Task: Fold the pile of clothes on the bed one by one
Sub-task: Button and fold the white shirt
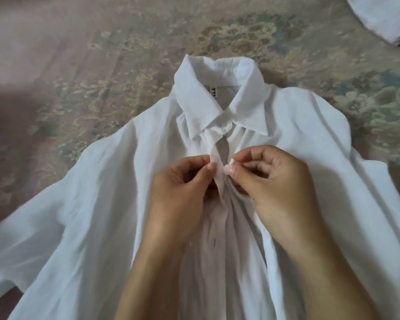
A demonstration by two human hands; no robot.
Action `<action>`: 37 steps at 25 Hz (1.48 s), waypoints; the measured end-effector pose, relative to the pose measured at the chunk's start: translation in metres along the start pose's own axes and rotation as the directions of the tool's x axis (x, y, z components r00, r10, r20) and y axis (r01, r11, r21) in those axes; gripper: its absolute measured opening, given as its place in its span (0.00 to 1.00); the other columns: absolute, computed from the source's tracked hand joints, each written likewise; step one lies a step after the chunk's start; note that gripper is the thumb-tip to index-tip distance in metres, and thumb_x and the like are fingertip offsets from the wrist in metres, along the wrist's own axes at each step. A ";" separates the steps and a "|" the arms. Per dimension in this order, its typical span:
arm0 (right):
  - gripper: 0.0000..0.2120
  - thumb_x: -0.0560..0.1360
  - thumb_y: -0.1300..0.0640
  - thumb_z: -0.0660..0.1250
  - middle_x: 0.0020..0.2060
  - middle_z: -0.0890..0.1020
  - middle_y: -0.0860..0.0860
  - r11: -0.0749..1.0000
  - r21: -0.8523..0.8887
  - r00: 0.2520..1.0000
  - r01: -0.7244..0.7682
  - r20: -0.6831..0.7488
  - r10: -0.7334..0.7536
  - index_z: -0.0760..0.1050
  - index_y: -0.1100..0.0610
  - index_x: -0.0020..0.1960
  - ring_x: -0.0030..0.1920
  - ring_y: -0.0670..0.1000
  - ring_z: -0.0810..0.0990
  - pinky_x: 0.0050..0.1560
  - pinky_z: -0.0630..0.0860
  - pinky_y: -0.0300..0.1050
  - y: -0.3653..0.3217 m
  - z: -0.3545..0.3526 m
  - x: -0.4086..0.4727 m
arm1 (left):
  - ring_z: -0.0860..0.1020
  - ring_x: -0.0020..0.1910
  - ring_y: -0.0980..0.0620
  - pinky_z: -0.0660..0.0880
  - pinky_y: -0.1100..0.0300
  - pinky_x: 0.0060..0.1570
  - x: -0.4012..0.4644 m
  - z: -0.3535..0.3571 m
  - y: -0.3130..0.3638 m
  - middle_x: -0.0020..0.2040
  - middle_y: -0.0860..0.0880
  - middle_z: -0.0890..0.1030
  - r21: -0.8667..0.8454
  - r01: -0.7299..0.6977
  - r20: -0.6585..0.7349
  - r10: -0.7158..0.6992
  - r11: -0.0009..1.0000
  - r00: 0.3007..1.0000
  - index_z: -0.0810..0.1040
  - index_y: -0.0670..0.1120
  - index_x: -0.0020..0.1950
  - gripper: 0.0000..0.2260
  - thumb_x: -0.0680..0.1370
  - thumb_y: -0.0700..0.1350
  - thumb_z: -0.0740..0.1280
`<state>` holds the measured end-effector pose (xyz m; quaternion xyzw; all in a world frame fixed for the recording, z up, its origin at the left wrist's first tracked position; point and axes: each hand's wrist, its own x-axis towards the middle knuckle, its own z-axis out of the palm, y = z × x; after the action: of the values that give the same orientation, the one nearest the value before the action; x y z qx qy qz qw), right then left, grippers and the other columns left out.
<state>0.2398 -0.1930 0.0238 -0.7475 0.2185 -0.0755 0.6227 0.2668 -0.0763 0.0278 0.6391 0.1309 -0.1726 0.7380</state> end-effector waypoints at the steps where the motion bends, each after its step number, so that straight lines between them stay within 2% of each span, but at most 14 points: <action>1: 0.07 0.70 0.62 0.73 0.34 0.84 0.50 1.000 0.015 1.000 -0.002 0.007 0.002 0.77 0.53 0.40 0.36 0.46 0.83 0.47 0.80 0.50 0.000 0.001 0.000 | 0.82 0.32 0.52 0.80 0.61 0.35 0.000 0.000 0.000 0.35 0.44 0.84 -0.008 -0.003 0.007 0.003 1.000 1.000 0.83 0.42 0.43 0.05 0.76 0.37 0.67; 5: 0.08 0.70 0.64 0.72 0.33 0.83 0.53 1.000 0.025 1.000 -0.005 0.028 0.004 0.75 0.55 0.37 0.36 0.50 0.83 0.47 0.80 0.54 -0.001 0.001 0.001 | 0.82 0.33 0.52 0.81 0.59 0.37 0.002 -0.001 -0.002 0.34 0.46 0.83 -0.037 -0.022 -0.025 0.021 0.999 0.999 0.82 0.41 0.44 0.05 0.77 0.37 0.66; 9: 0.10 0.72 0.67 0.70 0.35 0.83 0.54 0.995 0.091 0.996 -0.031 0.088 0.023 0.75 0.54 0.37 0.36 0.49 0.82 0.46 0.80 0.50 0.002 0.001 0.003 | 0.79 0.31 0.55 0.78 0.65 0.35 0.004 -0.003 -0.003 0.31 0.49 0.81 -0.052 -0.043 0.000 0.043 0.998 0.999 0.80 0.42 0.44 0.05 0.74 0.33 0.68; 13: 0.15 0.73 0.70 0.67 0.36 0.82 0.52 0.997 0.062 0.989 0.054 0.137 -0.062 0.72 0.51 0.37 0.39 0.48 0.80 0.47 0.77 0.45 0.006 0.004 0.004 | 0.79 0.31 0.56 0.77 0.66 0.36 0.003 -0.005 -0.004 0.33 0.48 0.81 -0.014 -0.080 0.015 0.080 0.997 0.997 0.80 0.42 0.43 0.07 0.70 0.31 0.71; 15: 0.14 0.74 0.69 0.67 0.36 0.82 0.50 0.997 0.052 0.990 0.062 0.124 -0.068 0.73 0.51 0.38 0.39 0.46 0.81 0.47 0.77 0.43 0.006 0.005 0.004 | 0.79 0.33 0.56 0.77 0.65 0.38 0.004 -0.005 -0.006 0.35 0.48 0.81 0.062 -0.142 -0.018 0.143 0.988 0.990 0.80 0.44 0.43 0.08 0.69 0.33 0.73; 18: 0.03 0.74 0.60 0.70 0.37 0.84 0.49 0.998 0.050 0.996 0.050 0.069 -0.053 0.76 0.54 0.45 0.39 0.45 0.83 0.46 0.79 0.44 0.000 0.005 0.001 | 0.78 0.33 0.59 0.75 0.67 0.37 0.002 -0.004 -0.004 0.35 0.50 0.81 0.189 -0.242 -0.039 0.253 0.952 0.967 0.80 0.46 0.45 0.09 0.69 0.35 0.75; 20: 0.05 0.72 0.58 0.72 0.36 0.85 0.49 0.998 0.046 0.999 0.043 0.027 -0.044 0.76 0.55 0.46 0.38 0.43 0.83 0.44 0.78 0.40 -0.002 0.006 -0.001 | 0.77 0.33 0.60 0.74 0.68 0.36 0.001 -0.002 -0.004 0.35 0.51 0.81 0.235 -0.272 -0.032 0.287 0.933 0.957 0.80 0.46 0.46 0.10 0.69 0.37 0.75; 23: 0.05 0.72 0.61 0.72 0.34 0.84 0.48 0.998 0.069 1.000 0.014 -0.010 -0.013 0.76 0.55 0.42 0.35 0.42 0.82 0.41 0.77 0.38 0.001 0.008 0.001 | 0.79 0.35 0.60 0.76 0.66 0.38 0.000 0.000 -0.004 0.36 0.53 0.81 0.346 -0.309 -0.016 0.335 0.886 0.942 0.79 0.50 0.46 0.11 0.69 0.38 0.75; 26: 0.08 0.72 0.64 0.70 0.33 0.84 0.49 0.992 0.123 1.000 0.013 -0.025 -0.010 0.75 0.54 0.40 0.35 0.44 0.82 0.41 0.78 0.39 0.002 0.008 0.002 | 0.79 0.36 0.60 0.76 0.66 0.38 -0.003 0.003 -0.002 0.36 0.54 0.81 0.375 -0.328 -0.008 0.356 0.867 0.934 0.79 0.50 0.45 0.11 0.69 0.37 0.75; 28: 0.09 0.72 0.65 0.70 0.33 0.83 0.50 0.993 0.111 0.999 0.052 -0.023 -0.049 0.74 0.54 0.39 0.35 0.44 0.82 0.41 0.77 0.38 0.003 0.006 0.003 | 0.79 0.34 0.60 0.76 0.68 0.37 -0.003 0.003 -0.001 0.35 0.51 0.81 0.302 -0.266 -0.045 0.292 0.916 0.955 0.80 0.47 0.46 0.09 0.70 0.37 0.75; 30: 0.09 0.73 0.65 0.70 0.33 0.82 0.49 0.991 0.023 0.992 0.130 -0.007 -0.130 0.73 0.53 0.40 0.35 0.43 0.80 0.41 0.76 0.37 0.005 0.007 0.003 | 0.77 0.31 0.57 0.76 0.67 0.34 -0.001 0.003 -0.001 0.34 0.48 0.81 0.077 -0.119 -0.058 0.123 0.990 0.991 0.79 0.42 0.49 0.09 0.71 0.35 0.73; 33: 0.10 0.74 0.64 0.67 0.33 0.78 0.45 0.932 -0.197 0.952 0.305 0.031 -0.305 0.70 0.52 0.41 0.36 0.42 0.78 0.42 0.74 0.38 0.007 0.010 0.004 | 0.76 0.27 0.56 0.75 0.67 0.29 0.003 0.001 0.001 0.34 0.46 0.80 -0.252 0.105 -0.015 -0.113 0.962 0.993 0.77 0.38 0.53 0.11 0.71 0.32 0.70; 35: 0.08 0.75 0.64 0.67 0.34 0.78 0.45 0.898 -0.258 0.933 0.357 0.044 -0.358 0.72 0.53 0.43 0.37 0.42 0.77 0.41 0.72 0.34 0.008 0.010 0.005 | 0.77 0.27 0.55 0.75 0.67 0.29 0.005 0.002 0.001 0.35 0.46 0.79 -0.302 0.089 -0.069 -0.114 0.949 0.991 0.76 0.38 0.55 0.12 0.72 0.32 0.70; 37: 0.05 0.74 0.64 0.68 0.35 0.79 0.44 0.878 -0.324 0.933 0.352 0.047 -0.356 0.74 0.55 0.45 0.39 0.42 0.77 0.42 0.71 0.34 0.008 0.007 0.007 | 0.77 0.29 0.55 0.77 0.64 0.32 0.005 0.001 0.002 0.35 0.47 0.80 -0.157 -0.044 -0.153 0.020 0.987 0.988 0.77 0.41 0.54 0.10 0.74 0.32 0.69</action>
<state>0.2471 -0.1904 0.0135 -0.8671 0.0920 -0.1558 0.4641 0.2716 -0.0773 0.0273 0.5909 0.1894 -0.1007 0.7777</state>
